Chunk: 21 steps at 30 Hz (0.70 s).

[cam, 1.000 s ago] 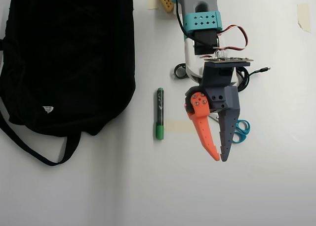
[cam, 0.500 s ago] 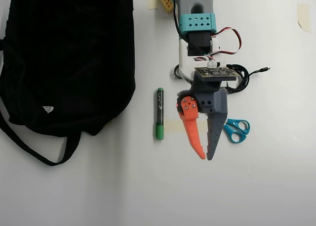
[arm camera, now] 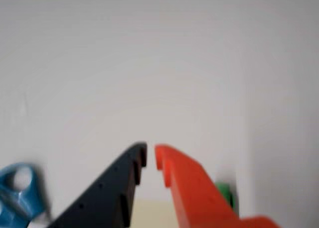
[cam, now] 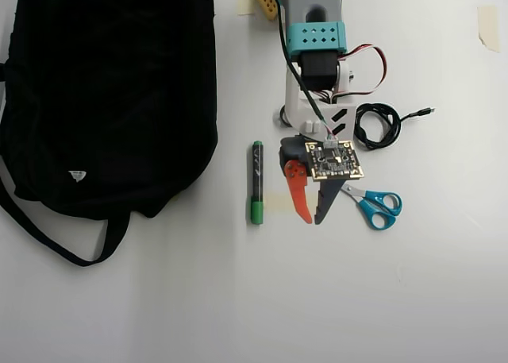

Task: Put the green marker into the black bag

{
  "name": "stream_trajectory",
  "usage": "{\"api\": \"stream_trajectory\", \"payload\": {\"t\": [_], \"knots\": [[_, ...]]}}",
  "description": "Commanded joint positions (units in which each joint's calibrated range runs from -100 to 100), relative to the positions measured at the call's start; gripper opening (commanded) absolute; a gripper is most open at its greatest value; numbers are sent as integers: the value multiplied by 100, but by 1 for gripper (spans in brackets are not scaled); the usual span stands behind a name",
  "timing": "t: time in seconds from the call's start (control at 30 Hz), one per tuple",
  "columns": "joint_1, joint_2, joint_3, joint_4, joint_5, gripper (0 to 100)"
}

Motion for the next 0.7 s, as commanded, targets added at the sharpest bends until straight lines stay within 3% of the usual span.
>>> {"api": "stream_trajectory", "payload": {"t": [0.0, 0.27, 0.67], "knots": [[-111, -204, -992, 1301, 21, 2], [-215, -196, -1728, 3136, 16, 2], [-245, -146, -1657, 3730, 21, 2]]}}
